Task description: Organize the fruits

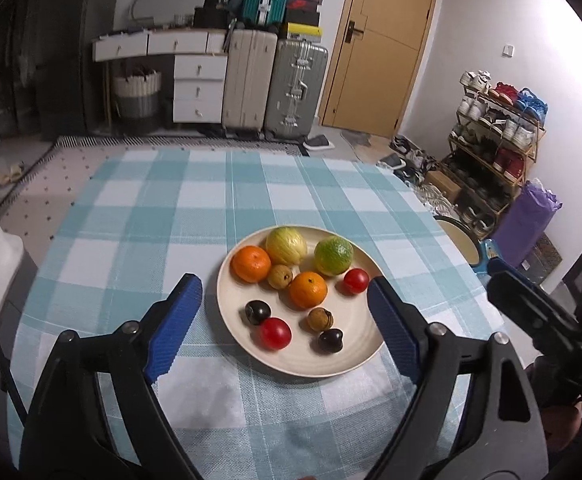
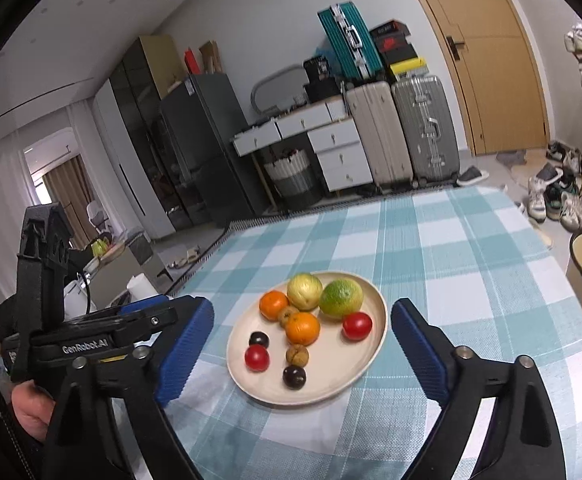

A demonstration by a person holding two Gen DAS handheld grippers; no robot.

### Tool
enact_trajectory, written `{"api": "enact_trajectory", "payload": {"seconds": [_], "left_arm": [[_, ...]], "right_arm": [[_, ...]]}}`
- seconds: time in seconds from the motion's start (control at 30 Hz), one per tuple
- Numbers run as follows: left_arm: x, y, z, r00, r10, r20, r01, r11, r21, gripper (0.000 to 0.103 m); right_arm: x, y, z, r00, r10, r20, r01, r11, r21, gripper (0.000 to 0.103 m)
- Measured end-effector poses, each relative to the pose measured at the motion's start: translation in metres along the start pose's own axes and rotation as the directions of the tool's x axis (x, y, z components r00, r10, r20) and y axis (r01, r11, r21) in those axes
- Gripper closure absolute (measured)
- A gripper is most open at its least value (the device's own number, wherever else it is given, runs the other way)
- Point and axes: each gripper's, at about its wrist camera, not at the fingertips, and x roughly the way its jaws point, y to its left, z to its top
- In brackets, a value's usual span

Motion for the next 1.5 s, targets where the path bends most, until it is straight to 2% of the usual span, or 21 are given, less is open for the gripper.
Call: {"api": "enact_trajectory", "payload": {"seconds": [0.1,0.13,0.17,0.47,0.67,1.0,1.17,1.37,1.5], "left_arm": [[-0.010,-0.003,-0.002,0.999,0.032,0.039,-0.032,0.999,0.008,0.010],[-0.014,-0.003,-0.004,0.997,0.047,0.056,-0.048,0.999,0.010,0.004],[-0.017,-0.004,-0.005,0.996,0.059,0.070,-0.060,0.998,0.011,0.001],[-0.033,-0.002,-0.018,0.984,0.100,0.146,-0.102,0.995,0.009,0.001],[-0.042,0.007,-0.034,0.970,0.125,0.211,-0.127,0.992,-0.003,0.001],[-0.036,0.018,-0.060,0.951,0.159,0.264,-0.165,0.986,0.000,0.001],[-0.025,0.021,-0.072,0.948,0.176,0.265,-0.184,0.983,0.003,0.001],[-0.012,0.029,-0.083,0.938,0.199,0.285,-0.206,0.979,-0.007,0.001],[-0.011,0.032,-0.087,0.929,0.213,0.301,-0.218,0.976,-0.019,0.001]], "right_arm": [[-0.008,0.004,0.000,1.000,-0.003,0.029,0.003,1.000,-0.010,0.002],[-0.011,0.006,0.000,0.999,-0.004,0.038,0.005,1.000,-0.017,0.002],[-0.014,0.008,-0.001,0.999,-0.007,0.048,0.008,1.000,-0.024,0.001],[-0.033,0.022,-0.011,0.989,-0.021,0.148,0.035,0.995,-0.093,0.000],[-0.041,0.024,-0.022,0.981,-0.042,0.188,0.066,0.990,-0.124,0.000],[-0.043,0.018,-0.045,0.973,-0.101,0.208,0.139,0.975,-0.174,0.000],[-0.042,0.017,-0.055,0.971,-0.109,0.215,0.154,0.967,-0.205,0.000],[-0.041,0.017,-0.067,0.967,-0.096,0.234,0.156,0.955,-0.252,0.000],[-0.037,0.019,-0.068,0.973,-0.080,0.215,0.137,0.953,-0.269,0.000]]}}
